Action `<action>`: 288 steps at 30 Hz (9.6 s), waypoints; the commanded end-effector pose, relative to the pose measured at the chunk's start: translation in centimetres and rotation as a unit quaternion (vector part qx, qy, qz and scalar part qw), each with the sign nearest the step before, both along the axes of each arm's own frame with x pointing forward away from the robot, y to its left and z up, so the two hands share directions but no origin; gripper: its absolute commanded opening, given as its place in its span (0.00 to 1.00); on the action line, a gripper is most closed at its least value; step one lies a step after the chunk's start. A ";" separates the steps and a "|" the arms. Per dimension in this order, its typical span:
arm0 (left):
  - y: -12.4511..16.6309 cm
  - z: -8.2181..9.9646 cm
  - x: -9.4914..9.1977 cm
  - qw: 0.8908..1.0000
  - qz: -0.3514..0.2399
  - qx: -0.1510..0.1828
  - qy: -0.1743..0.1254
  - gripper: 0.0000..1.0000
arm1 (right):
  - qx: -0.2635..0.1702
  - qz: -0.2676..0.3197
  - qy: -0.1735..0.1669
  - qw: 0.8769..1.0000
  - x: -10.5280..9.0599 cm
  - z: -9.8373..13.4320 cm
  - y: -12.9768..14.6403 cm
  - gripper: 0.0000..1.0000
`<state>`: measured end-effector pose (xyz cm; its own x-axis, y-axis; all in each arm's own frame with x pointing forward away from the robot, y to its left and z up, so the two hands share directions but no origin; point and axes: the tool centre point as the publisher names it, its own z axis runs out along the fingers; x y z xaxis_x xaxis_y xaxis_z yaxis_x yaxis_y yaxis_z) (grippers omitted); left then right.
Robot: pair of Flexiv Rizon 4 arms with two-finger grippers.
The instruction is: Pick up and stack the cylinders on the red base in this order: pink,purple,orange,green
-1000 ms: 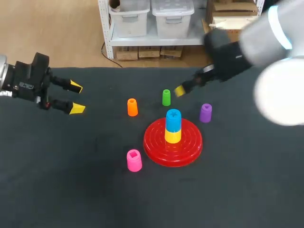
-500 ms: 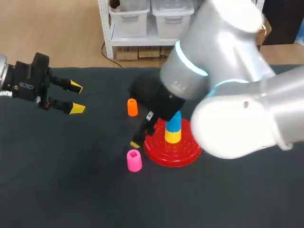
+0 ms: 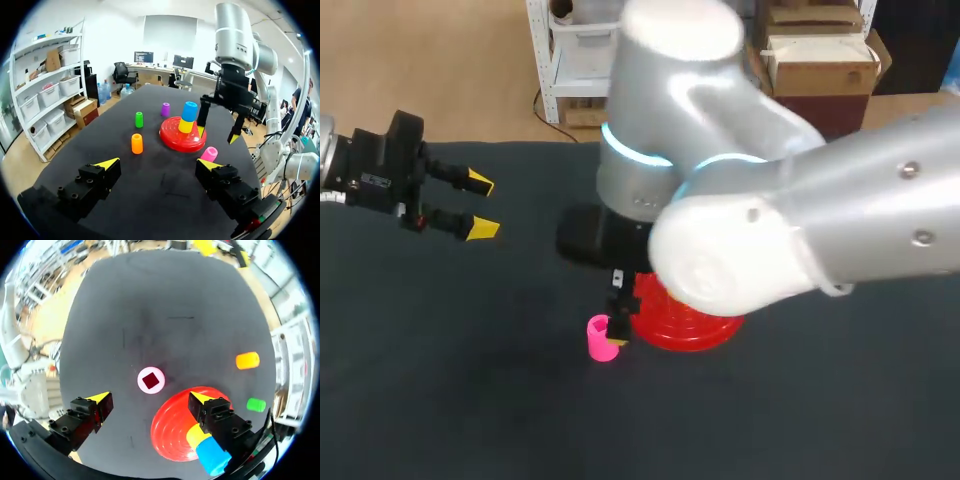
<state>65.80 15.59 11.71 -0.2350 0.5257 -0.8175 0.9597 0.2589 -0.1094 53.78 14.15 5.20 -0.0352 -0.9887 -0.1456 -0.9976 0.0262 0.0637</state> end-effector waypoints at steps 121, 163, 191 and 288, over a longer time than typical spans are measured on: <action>0.0 -0.1 -0.1 1.000 0.000 -0.001 -0.002 1.00 | -0.081 -0.095 -0.008 0.992 7.5 6.1 -10.5 0.68; 0.0 -0.1 -0.1 1.000 0.000 -0.001 -0.002 1.00 | 0.129 -0.407 0.005 0.904 23.6 9.6 -7.8 1.00; 0.0 -0.1 -0.1 1.000 0.000 -0.001 -0.002 1.00 | 0.053 -0.606 0.002 0.793 20.0 4.2 -17.4 1.00; 0.0 -0.1 -0.1 1.000 0.000 -0.001 -0.002 1.00 | -0.063 -0.625 0.009 0.778 17.3 -3.5 -18.5 0.57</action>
<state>65.79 15.57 11.73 -0.2353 0.5262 -0.8172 0.9596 0.2592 -0.1094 70.88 -4.30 1.66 -0.9816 -0.1855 -0.0452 -0.1854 0.9826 -0.0059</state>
